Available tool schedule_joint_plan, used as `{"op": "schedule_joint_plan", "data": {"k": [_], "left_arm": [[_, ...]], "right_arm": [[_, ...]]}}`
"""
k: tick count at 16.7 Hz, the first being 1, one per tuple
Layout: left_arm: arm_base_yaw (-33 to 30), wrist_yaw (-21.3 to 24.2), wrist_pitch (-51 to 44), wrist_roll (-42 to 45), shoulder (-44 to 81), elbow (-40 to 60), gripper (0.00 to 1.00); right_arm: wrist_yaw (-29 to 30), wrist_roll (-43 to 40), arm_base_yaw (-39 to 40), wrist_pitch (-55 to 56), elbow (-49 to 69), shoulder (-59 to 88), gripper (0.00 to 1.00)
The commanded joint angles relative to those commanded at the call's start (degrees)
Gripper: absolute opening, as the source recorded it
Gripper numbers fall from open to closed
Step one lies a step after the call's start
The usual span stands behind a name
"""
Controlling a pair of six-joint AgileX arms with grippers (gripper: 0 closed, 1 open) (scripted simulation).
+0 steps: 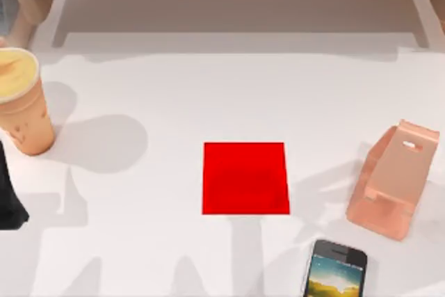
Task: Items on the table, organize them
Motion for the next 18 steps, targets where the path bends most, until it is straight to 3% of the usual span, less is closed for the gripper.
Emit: {"op": "schedule_joint_plan", "data": {"k": [8, 18], "left_arm": [[0.0, 0.0, 0.0, 0.0, 0.0, 0.0, 1.00], [0.0, 0.0, 0.0, 0.0, 0.0, 0.0, 1.00]], "right_arm": [[0.0, 0.2, 0.0, 0.2, 0.0, 1.3, 1.00], [0.0, 0.4, -0.1, 20.6, -11.2, 10.3, 1.00]]}}
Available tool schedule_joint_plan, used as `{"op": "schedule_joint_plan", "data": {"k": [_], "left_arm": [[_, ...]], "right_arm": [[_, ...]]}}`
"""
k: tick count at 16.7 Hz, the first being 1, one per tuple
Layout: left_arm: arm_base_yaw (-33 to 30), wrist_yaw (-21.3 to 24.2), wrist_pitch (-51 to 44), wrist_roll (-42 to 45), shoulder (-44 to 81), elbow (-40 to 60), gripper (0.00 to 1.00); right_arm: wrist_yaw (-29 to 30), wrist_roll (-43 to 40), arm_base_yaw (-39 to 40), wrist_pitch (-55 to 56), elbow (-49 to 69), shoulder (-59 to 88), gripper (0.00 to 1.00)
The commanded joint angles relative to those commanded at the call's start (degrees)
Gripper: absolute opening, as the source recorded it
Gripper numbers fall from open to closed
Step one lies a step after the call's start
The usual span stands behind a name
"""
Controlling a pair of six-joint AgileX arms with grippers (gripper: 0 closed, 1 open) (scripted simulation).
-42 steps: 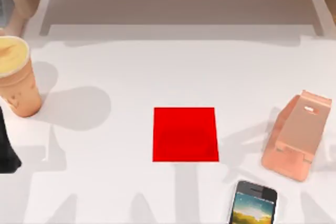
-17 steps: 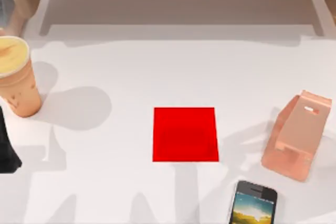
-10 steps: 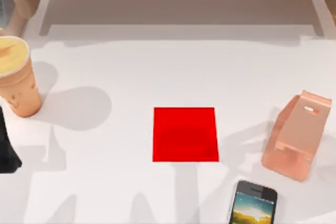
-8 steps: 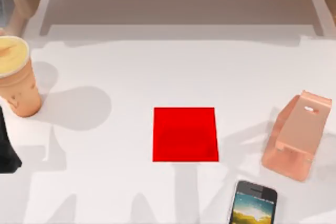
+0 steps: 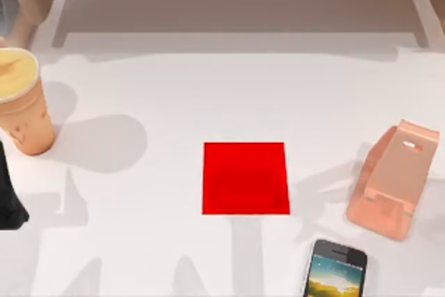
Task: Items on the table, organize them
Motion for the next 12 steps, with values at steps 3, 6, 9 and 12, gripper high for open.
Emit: {"op": "schedule_joint_plan", "data": {"k": [3, 6, 9, 12], "left_arm": [[0.0, 0.0, 0.0, 0.0, 0.0, 0.0, 1.00], [0.0, 0.0, 0.0, 0.0, 0.0, 0.0, 1.00], [0.0, 0.0, 0.0, 0.0, 0.0, 0.0, 1.00], [0.0, 0.0, 0.0, 0.0, 0.0, 0.0, 1.00]], "right_arm": [[0.0, 0.0, 0.0, 0.6, -0.3, 0.3, 1.00], [0.0, 0.0, 0.0, 0.6, -0.3, 0.3, 0.92], [0.0, 0.0, 0.0, 0.6, -0.3, 0.3, 0.70], [0.0, 0.0, 0.0, 0.6, -0.3, 0.3, 0.47]]}}
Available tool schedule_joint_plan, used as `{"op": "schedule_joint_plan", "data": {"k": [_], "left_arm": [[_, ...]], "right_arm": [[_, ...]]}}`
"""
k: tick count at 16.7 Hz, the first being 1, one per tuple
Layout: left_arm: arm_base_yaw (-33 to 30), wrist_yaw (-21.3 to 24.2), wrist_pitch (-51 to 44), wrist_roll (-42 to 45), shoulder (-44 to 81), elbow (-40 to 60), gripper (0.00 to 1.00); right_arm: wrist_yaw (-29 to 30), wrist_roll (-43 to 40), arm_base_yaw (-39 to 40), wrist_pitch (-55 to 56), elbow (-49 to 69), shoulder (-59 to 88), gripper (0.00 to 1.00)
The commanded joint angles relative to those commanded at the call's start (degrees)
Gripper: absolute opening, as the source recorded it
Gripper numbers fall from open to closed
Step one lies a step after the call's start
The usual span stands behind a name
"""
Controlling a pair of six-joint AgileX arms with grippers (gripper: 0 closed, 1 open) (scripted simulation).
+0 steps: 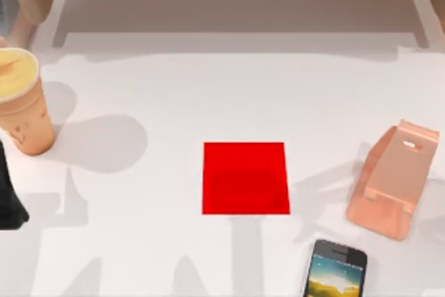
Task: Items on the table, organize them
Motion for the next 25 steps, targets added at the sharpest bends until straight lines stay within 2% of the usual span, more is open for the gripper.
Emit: {"op": "schedule_joint_plan", "data": {"k": [6, 7, 17, 25], "left_arm": [[0.0, 0.0, 0.0, 0.0, 0.0, 0.0, 1.00], [0.0, 0.0, 0.0, 0.0, 0.0, 0.0, 1.00], [0.0, 0.0, 0.0, 0.0, 0.0, 0.0, 1.00], [0.0, 0.0, 0.0, 0.0, 0.0, 0.0, 1.00]], "right_arm": [[0.0, 0.0, 0.0, 0.0, 0.0, 0.0, 0.02], [0.0, 0.0, 0.0, 0.0, 0.0, 0.0, 0.00], [0.1, 0.0, -0.1, -2.2, 1.6, -2.2, 0.00], [0.1, -0.3, -0.2, -21.9, 13.0, -8.5, 0.00]]}}
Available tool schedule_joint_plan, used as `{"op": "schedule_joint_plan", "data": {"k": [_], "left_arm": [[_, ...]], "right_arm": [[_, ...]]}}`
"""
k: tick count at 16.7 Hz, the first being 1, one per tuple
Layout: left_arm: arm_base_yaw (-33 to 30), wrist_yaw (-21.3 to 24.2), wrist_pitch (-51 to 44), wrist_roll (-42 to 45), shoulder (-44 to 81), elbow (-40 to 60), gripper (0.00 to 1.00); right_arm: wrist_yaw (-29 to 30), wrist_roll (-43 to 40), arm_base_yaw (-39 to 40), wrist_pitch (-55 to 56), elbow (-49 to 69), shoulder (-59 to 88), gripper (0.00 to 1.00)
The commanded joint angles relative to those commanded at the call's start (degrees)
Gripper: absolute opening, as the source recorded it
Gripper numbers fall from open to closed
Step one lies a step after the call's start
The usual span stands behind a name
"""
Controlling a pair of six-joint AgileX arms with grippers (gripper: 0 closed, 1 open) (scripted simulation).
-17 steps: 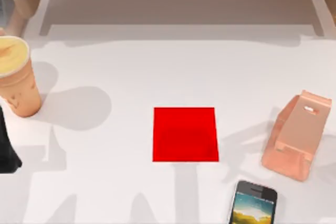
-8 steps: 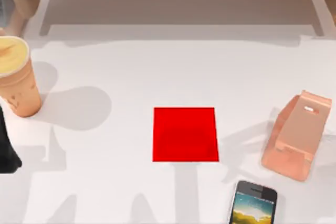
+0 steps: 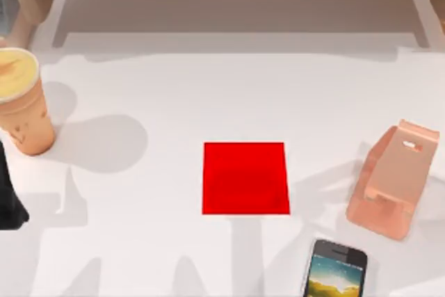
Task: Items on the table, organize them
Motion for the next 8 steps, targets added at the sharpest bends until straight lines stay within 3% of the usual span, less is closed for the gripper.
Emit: {"op": "schedule_joint_plan", "data": {"k": [8], "left_arm": [[0.0, 0.0, 0.0, 0.0, 0.0, 0.0, 1.00]], "right_arm": [[0.0, 0.0, 0.1, -3.3, 2.6, -2.4, 0.00]]}}
